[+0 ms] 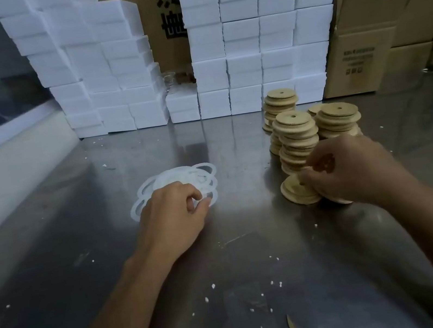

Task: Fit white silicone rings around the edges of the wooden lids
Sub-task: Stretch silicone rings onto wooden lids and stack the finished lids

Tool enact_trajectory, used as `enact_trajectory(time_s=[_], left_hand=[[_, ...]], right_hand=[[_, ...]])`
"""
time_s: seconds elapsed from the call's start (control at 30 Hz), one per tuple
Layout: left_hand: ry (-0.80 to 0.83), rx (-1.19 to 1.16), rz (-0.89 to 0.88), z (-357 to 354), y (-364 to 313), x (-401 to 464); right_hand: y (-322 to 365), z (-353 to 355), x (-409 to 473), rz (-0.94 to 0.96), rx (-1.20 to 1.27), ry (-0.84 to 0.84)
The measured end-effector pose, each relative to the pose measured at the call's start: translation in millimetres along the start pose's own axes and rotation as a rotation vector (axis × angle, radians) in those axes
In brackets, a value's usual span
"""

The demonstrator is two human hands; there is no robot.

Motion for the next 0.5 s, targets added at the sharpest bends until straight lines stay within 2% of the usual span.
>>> enact_trajectory(time_s=[0.13,0.23,0.5], left_hand=[[0.004,0.013,0.058,0,9,0],[0.057,0.017,0.093,-7,14,-1],[0.045,0.020,0.072,-2,11,-2]], right_hand=[[-23,-3,-2,-0.151,-0.127,0.182],[-26,-16,-5,-0.157,-0.167,0.295],[-31,-19,1,-0.167,-0.112,0.239]])
Point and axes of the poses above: each hand's wrist, its own x-axis towards the middle knuckle, its own z-axis out of the back of the hand, y = z × x, the point moved 9 cm from there along x, towards the middle knuckle, and after that the axes turned 4 degrees about x, right-handed, at the moved point
